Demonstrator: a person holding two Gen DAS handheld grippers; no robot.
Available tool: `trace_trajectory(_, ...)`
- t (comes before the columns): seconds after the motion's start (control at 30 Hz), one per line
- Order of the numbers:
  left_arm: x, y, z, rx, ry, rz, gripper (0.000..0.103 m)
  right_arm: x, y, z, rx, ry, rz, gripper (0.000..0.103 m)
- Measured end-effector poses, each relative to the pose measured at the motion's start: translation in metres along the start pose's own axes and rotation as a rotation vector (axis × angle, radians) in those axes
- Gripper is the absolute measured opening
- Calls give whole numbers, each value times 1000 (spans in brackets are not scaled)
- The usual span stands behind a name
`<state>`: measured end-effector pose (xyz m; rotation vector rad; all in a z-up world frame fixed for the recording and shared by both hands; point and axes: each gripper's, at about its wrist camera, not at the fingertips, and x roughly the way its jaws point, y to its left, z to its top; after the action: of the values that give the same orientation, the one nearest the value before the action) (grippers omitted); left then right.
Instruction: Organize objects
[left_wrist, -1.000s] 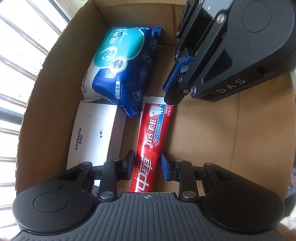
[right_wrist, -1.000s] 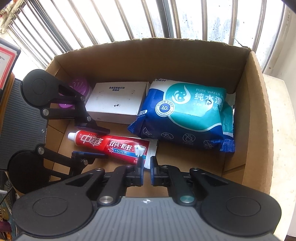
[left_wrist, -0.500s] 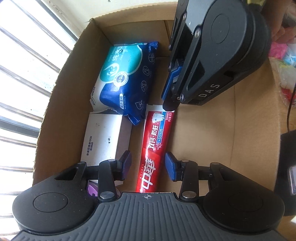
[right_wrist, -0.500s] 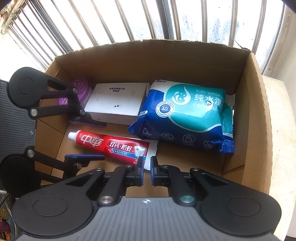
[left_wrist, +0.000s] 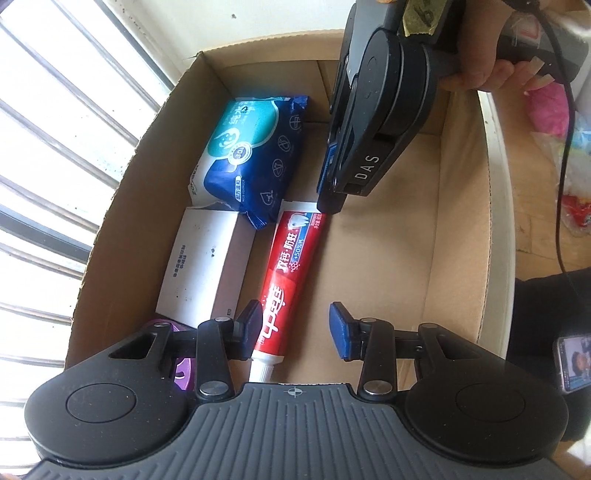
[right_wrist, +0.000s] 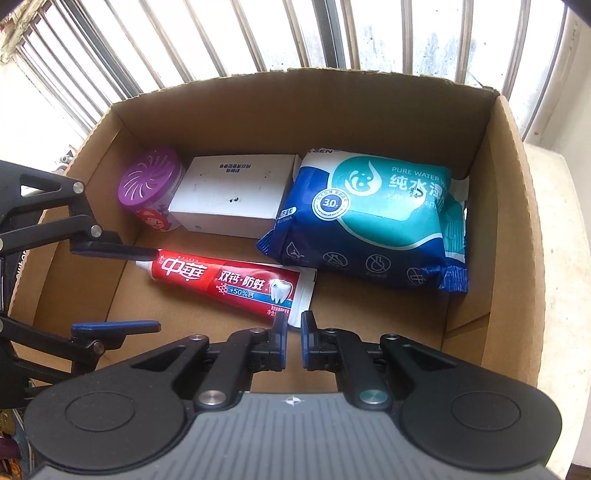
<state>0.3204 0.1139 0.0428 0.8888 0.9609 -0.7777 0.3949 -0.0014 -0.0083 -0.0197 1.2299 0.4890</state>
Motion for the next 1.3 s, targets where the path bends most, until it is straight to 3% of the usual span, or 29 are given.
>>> trace_trajectory(0.33, -43, -15, -20, -7, -41, -37, 40, -2, 12, -16, -53, 32, 53, 10)
trace_trajectory(0.43, -46, -16, -22, -17, -65, 14, 44, -7, 16, -17, -84, -8, 57, 10)
trace_trajectory(0.53, -58, -13, -28, -100, -102, 120, 59, -19, 14, -19, -80, -61, 99, 10)
trace_trajectory(0.57, -61, -12, -31, -156, -138, 184, 61, -25, 13, -21, -86, -82, 107, 10)
trace_trajectory(0.63, -67, -8, -37, -297, -208, 279, 76, -43, 18, -28, -139, -153, 77, 11)
trace_trajectory(0.67, -76, -7, -41, -378, -249, 317, 79, -53, 20, -33, -172, -194, 51, 11)
trace_trajectory(0.77, -88, -12, -49, -564, -372, 381, 99, -81, 21, -46, -219, -319, 31, 12)
trace_trajectory(0.8, -102, -20, -52, -596, -408, 395, 103, -89, 17, -52, -206, -353, 57, 16)
trace_trajectory(0.9, -130, -44, -57, -648, -469, 431, 103, -97, 12, -67, -168, -375, 147, 49)
trace_trajectory(1.0, -134, -59, -55, -744, -444, 437, 103, -100, 13, -81, -178, -441, 115, 54)
trace_trajectory(1.07, -116, -66, -51, -811, -443, 422, 103, -101, 14, -93, -161, -521, 105, 58)
trace_trajectory(1.17, -106, -75, -53, -868, -463, 440, 103, -108, 9, -115, -113, -645, 124, 72)
trace_trajectory(1.2, -106, -78, -54, -881, -471, 461, 103, -109, 9, -124, -99, -697, 104, 74)
trace_trajectory(1.3, -105, -89, -53, -912, -513, 560, 103, -105, 31, -144, -132, -801, -134, 78)
